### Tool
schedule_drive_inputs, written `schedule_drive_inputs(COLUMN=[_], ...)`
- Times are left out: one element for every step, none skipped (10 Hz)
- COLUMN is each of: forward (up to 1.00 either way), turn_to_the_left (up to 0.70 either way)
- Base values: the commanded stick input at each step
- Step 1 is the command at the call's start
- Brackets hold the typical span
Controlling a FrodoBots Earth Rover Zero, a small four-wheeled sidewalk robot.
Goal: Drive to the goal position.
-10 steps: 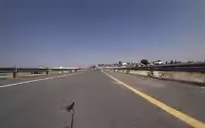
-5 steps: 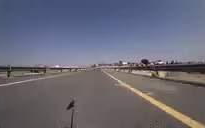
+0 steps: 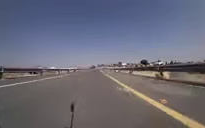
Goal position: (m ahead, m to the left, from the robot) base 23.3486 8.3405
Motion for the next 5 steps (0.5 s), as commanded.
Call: schedule_drive_inputs(forward=[1.00,1.00,1.00,1.00,1.00], turn_to_the_left=[0.00,0.00,0.00,0.00,0.00])
